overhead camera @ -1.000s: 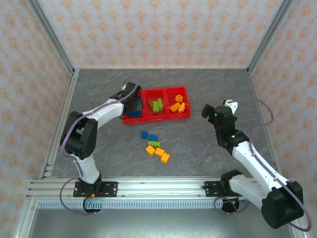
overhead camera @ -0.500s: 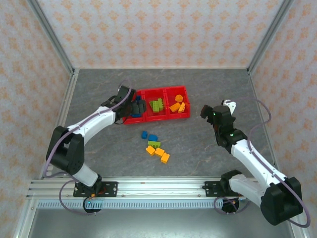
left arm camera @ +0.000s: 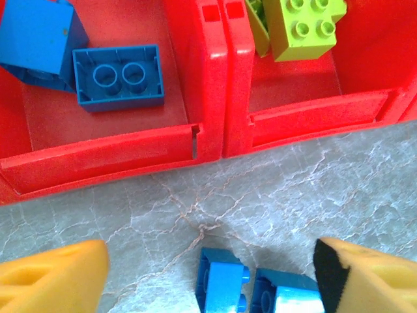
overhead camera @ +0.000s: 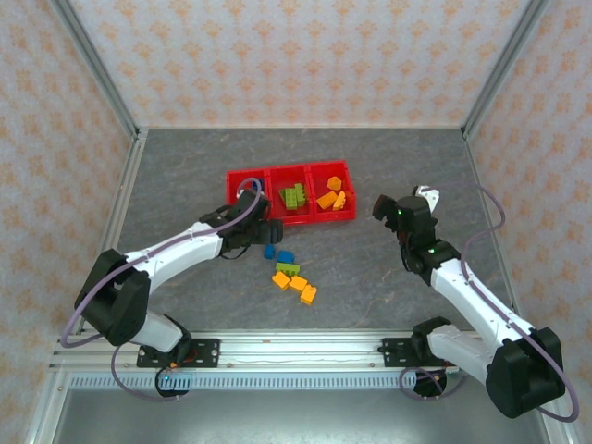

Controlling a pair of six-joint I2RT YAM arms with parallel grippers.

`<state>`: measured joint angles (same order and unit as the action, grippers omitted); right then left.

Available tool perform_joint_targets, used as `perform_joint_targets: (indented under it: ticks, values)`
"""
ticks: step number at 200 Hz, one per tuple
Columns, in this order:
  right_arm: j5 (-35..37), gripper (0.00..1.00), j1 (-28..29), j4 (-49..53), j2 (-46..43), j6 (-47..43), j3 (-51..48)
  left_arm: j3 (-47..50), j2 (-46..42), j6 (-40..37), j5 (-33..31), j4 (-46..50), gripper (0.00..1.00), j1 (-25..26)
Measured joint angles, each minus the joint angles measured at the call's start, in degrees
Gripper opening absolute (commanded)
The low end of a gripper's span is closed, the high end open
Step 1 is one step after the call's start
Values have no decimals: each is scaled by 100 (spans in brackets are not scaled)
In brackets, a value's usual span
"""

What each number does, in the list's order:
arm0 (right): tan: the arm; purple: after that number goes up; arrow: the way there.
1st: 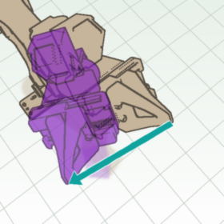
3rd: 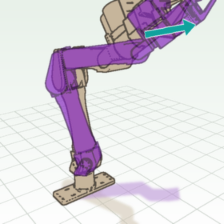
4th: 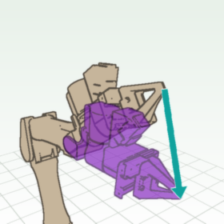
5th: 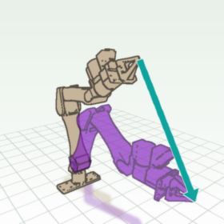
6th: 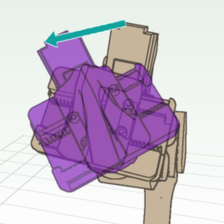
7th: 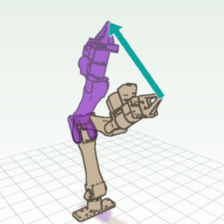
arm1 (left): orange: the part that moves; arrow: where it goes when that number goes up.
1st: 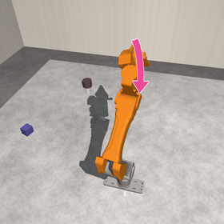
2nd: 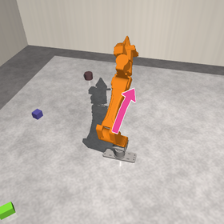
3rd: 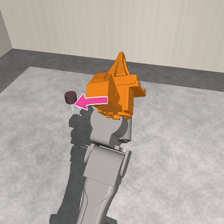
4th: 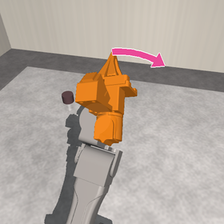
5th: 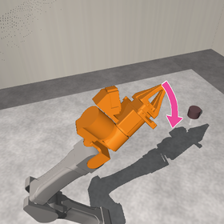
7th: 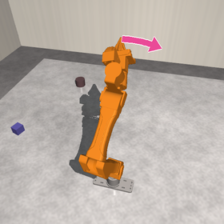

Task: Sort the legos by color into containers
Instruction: Pick up the lego from the center of the table.

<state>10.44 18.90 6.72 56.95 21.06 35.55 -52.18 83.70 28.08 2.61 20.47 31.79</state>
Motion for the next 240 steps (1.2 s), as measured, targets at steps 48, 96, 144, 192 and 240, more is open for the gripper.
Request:
perform_joint_targets:
  ticks: [48, 96, 144, 192, 240]
  values:
    - [0, 100, 0, 2, -35, 37, 0, 72, 260, -7, 105, 33, 69, 39]
    - [0, 100, 0, 2, -103, 61, 0, 72, 855, -109, 236, 101, 64, 175]
    - [2, 100, 0, 2, -120, 61, 0, -76, 1058, -118, 238, 118, 57, 177]
    - [2, 100, 0, 2, -120, 61, -2, -227, 1287, -136, 162, 37, 50, 177]
    - [2, 100, 0, 4, -120, 61, -2, -203, 1469, -195, 81, 74, 40, 195]
